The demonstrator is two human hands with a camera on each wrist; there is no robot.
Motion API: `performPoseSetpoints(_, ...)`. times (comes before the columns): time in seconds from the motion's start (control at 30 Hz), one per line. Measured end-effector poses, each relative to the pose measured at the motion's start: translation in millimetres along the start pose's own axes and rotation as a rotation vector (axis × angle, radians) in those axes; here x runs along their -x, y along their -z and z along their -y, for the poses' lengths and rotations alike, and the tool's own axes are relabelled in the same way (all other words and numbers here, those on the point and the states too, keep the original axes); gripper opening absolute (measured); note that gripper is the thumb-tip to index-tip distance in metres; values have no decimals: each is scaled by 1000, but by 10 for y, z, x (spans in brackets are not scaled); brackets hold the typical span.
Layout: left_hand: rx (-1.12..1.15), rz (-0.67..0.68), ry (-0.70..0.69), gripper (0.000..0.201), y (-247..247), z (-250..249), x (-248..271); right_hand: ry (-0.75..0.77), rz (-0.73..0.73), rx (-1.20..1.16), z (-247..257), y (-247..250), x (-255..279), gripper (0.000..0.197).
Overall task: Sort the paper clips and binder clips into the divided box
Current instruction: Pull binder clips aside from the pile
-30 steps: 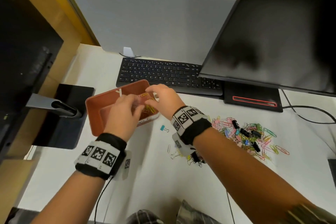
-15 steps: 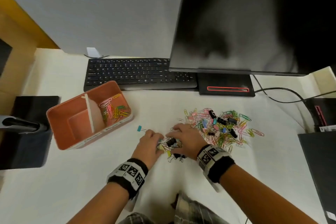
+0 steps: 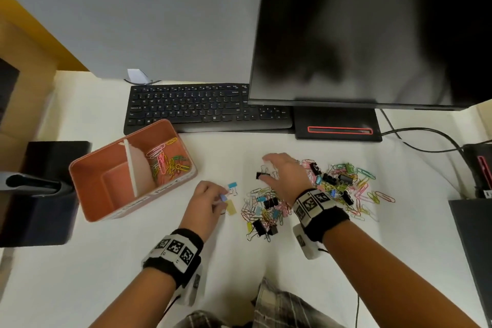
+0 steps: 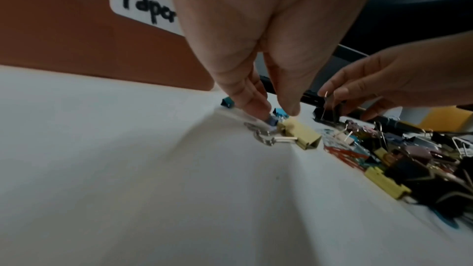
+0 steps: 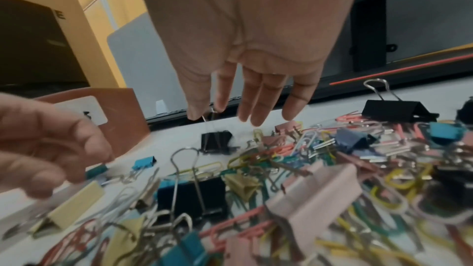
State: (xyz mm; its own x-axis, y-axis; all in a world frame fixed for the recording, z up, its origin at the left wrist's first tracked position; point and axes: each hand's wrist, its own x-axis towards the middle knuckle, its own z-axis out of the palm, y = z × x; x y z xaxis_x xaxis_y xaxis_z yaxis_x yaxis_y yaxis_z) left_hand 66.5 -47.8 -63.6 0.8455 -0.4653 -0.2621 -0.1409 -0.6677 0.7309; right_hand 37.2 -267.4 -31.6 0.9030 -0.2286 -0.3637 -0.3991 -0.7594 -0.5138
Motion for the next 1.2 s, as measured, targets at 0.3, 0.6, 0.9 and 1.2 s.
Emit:
performPoseSetpoints(0.3, -94, -37, 136, 26, 6, 198, 225, 177, 250, 180, 169, -302, 56, 41)
performPoseSetpoints(0.6, -132, 36, 96, 20, -47, 170, 97, 123, 315, 165, 121, -322, 78, 20)
performPoseSetpoints(0.9, 27, -51, 2, 21, 197, 15, 134, 6, 121, -229, -84, 50, 215, 3)
performPoseSetpoints(1.2, -283, 320, -175, 42, -207, -275, 104, 75, 136, -111, -112, 154, 287, 20)
